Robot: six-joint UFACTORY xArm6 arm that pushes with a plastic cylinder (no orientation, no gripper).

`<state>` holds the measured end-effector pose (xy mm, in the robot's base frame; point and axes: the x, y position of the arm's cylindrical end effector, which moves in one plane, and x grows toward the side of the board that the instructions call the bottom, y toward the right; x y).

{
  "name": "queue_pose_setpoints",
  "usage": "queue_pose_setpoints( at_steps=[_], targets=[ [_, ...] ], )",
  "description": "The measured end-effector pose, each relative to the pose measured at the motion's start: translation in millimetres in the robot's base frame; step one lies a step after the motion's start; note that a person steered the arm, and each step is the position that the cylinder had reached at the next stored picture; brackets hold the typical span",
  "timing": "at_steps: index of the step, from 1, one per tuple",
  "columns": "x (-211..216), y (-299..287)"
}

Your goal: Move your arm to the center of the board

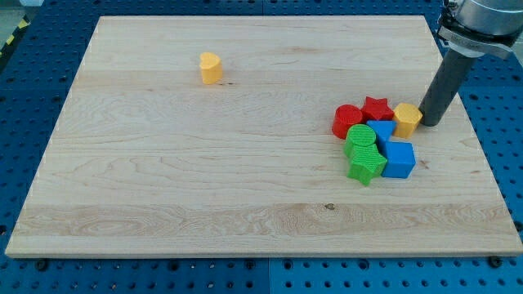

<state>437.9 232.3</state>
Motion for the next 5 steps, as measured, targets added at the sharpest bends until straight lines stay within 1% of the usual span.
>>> queue_pose_setpoints(
  at_steps=[1,2,3,4,5],
  targets=[
    [0.0,0.0],
    [-23.3,0.1],
    [-70.1,-13.4],
    [-77.2,-67.9],
    [-77.2,-91.0]
  ],
)
